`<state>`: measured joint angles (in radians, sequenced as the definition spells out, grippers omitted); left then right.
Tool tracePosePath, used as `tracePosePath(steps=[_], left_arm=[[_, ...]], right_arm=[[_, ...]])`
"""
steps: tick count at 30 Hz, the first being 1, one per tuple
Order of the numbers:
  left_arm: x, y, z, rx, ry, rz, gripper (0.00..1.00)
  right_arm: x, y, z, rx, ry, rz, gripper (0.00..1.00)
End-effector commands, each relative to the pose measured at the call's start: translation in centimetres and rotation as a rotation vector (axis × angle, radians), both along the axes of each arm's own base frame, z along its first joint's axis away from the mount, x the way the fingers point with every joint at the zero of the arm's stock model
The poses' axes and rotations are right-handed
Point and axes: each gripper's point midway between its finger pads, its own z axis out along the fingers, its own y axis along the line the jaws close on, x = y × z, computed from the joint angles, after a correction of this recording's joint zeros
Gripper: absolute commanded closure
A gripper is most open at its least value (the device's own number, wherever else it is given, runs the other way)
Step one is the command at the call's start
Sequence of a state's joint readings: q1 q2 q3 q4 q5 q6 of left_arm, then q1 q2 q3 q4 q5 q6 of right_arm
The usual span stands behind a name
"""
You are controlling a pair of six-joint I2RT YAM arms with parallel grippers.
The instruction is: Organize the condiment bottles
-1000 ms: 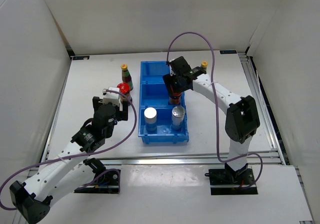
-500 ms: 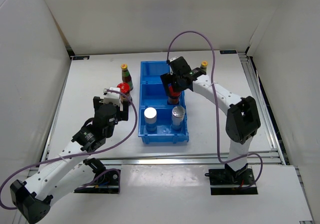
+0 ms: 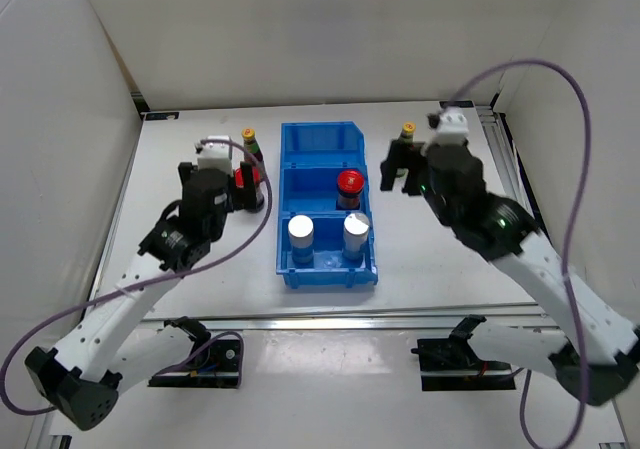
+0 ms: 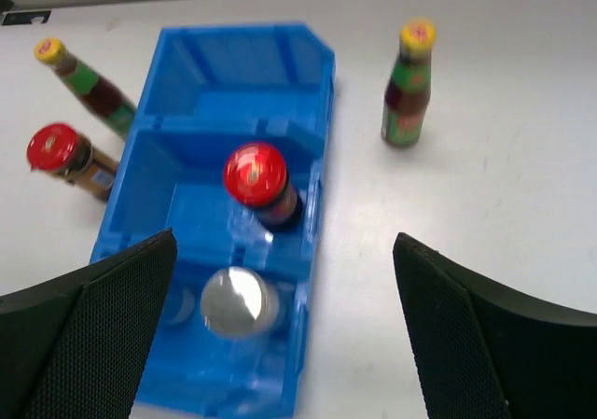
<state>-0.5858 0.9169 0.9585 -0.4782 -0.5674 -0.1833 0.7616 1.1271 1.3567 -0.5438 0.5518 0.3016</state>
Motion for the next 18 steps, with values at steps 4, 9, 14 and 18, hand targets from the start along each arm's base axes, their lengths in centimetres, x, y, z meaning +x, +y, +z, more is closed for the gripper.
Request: tracePosePath(steps=[4,9,14,18], left_arm=[[5.9,-1.3,-1.8,-0.108,0.179,-0.064,0.0],[8.5,-1.1,-2.5,-0.212,0.254,-0.142,0.0],[10.5,-1.1,-4.6,-0.169,0.283,-0.157,0.0],[11.2,-1.1,-5.8,-0.151,0.305,-0.152,0.0]], right_arm=[[-6.2,-1.4,-8.5,0.172,0.19,-0.102,0.0],[-8.6,-2.4,-10.7,0.135,0.193,-0.22,0.0],[-7.9,-1.1,-11.6,0.038,0.199,-0.228,0.0],[-8.0,0.4,-11.4,-0.026,0.189,-0.201,0.0]])
